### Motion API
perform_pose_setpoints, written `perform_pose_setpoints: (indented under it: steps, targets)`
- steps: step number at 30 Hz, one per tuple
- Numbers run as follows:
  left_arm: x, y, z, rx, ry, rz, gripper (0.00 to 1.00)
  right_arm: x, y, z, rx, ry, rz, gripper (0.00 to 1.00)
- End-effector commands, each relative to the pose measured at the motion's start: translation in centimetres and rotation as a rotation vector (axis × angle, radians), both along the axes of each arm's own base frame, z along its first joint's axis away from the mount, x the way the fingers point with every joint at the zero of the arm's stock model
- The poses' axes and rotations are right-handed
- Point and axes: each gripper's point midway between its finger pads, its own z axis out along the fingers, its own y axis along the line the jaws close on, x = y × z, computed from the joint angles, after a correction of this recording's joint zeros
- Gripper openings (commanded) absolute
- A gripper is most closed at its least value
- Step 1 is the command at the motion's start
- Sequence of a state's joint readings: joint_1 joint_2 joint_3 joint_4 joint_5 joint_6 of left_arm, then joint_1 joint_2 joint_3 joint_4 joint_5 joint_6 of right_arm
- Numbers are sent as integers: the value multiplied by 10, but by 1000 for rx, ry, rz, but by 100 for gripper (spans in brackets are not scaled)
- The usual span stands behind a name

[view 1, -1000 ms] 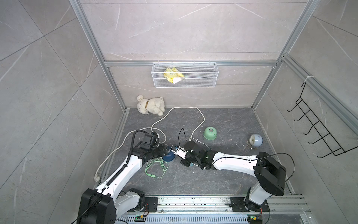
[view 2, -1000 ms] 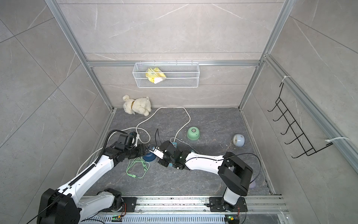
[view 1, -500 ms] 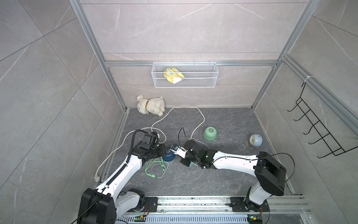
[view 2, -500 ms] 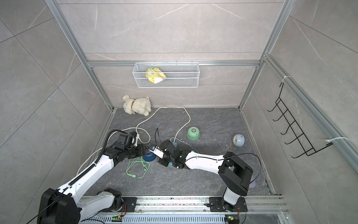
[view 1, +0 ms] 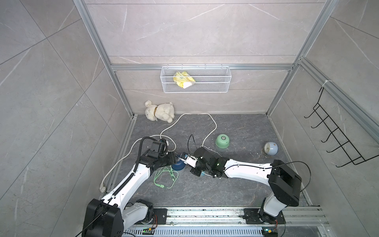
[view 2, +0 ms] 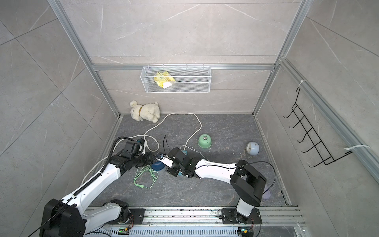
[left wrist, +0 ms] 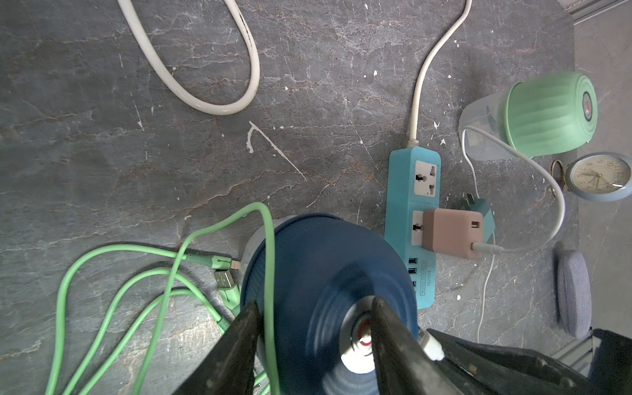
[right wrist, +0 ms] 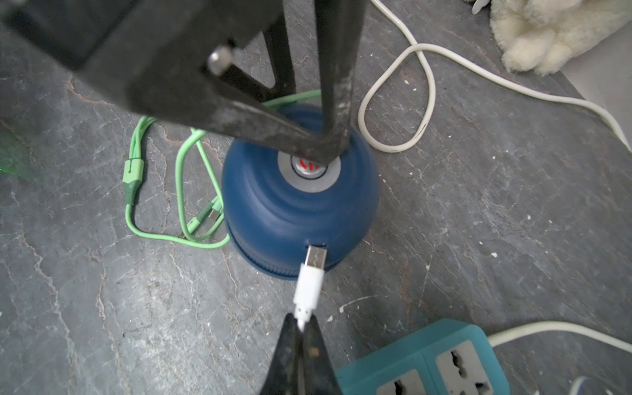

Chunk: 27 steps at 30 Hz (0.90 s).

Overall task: Charge the cordless meat grinders
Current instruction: Insert the charging cable into the cordless meat grinder.

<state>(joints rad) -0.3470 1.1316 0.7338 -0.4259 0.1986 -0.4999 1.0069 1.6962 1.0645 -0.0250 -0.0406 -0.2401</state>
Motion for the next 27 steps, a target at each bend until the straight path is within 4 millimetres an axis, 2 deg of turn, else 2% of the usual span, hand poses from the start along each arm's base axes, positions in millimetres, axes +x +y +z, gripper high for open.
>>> perform_pose_setpoints:
  steps: [1,12,21,27]
  targets:
    - [-18,-3,-20,10,92,-54,52,0,17,18,67,-3,41,0]
    - [-20,-1,-23,37,94,-72,50,-3,16,19,48,-4,64,0]
    - [-22,2,-26,65,100,-87,49,9,5,11,-21,-23,83,0]
    - [-22,2,-27,68,103,-91,48,9,8,14,-19,-16,114,0]
